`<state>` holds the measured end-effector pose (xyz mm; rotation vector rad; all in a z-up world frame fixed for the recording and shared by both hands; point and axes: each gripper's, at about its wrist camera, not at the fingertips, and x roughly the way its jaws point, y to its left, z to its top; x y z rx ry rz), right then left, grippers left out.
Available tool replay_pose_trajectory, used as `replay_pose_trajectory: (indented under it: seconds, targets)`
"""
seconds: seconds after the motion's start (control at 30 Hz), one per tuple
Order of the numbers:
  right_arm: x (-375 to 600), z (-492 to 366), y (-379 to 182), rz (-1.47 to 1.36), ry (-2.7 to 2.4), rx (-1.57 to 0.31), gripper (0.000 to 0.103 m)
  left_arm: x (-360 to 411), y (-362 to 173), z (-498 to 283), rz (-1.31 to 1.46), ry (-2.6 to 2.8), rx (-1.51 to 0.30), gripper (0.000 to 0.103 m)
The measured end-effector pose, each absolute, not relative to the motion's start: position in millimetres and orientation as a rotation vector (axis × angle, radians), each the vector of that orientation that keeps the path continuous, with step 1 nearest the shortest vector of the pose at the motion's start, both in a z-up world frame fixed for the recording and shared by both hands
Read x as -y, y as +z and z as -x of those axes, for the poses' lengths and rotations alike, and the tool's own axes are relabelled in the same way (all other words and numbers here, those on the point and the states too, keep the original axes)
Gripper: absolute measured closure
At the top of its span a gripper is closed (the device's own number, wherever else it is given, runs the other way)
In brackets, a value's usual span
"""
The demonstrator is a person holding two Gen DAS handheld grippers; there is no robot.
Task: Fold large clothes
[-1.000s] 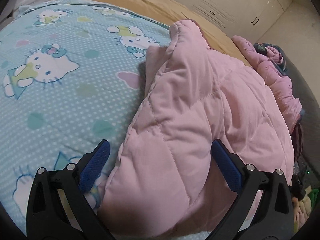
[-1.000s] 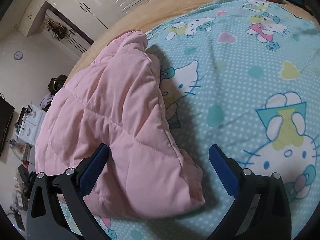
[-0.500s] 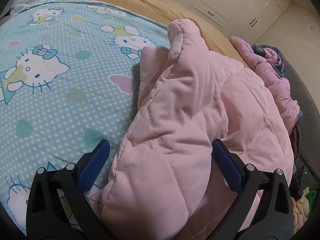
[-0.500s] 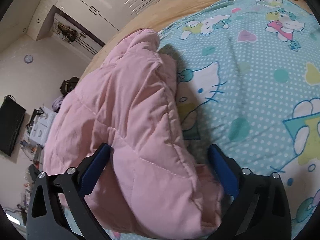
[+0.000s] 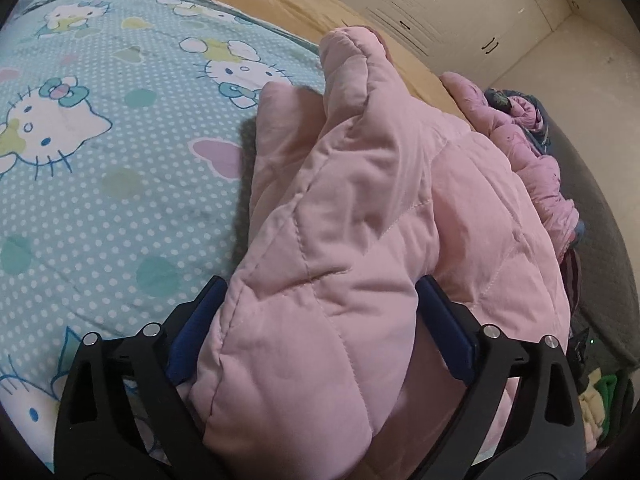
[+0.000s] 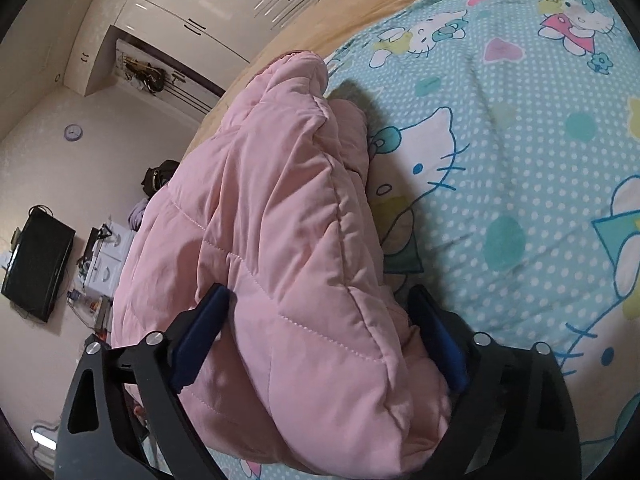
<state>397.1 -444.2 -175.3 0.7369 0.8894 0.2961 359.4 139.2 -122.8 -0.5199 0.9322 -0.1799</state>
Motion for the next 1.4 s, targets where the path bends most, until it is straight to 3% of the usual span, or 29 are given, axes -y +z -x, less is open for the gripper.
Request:
replay_pose_trajectory:
  seconds: [0.13,0.3,0.47,0.57,0.7,1.4]
  targets:
    - [433.3,-398.4,-174.1,-0.722,0.273,-0.884,0.014,-130.2,-115.9,-361.3,0.511,-0.178,-0.923,0.027]
    - [419.2,-394.8,-160.4,-0.689,0.282,-0.847,0.033,-112.4,-93.1,-361.7,0.451,-0.17,-0.901,0.05]
    - [412.6,-391.0,-135.6,-0.628,0.31,-0.792,0.055,-89.2,-65.3,-357.4,0.361,-0.177,-0.852,0.052]
    - [410.6,-385.8,-122.8,-0.632,0.347,-0.74,0.06,-91.1,-60.4,-354.2,0.369,-0.183,-0.828,0.053]
    - [406.0,-379.7,-108.6,-0.62,0.386,-0.697,0.062,-93.5,-53.8,-352.1,0.393,-0.188,-0.803,0.06]
    - [353.6,-327.7,-37.0,-0.451,0.555,-0.632,0.063,-104.0,-12.1,-283.4,0.289,-0.258,-0.742,0.06]
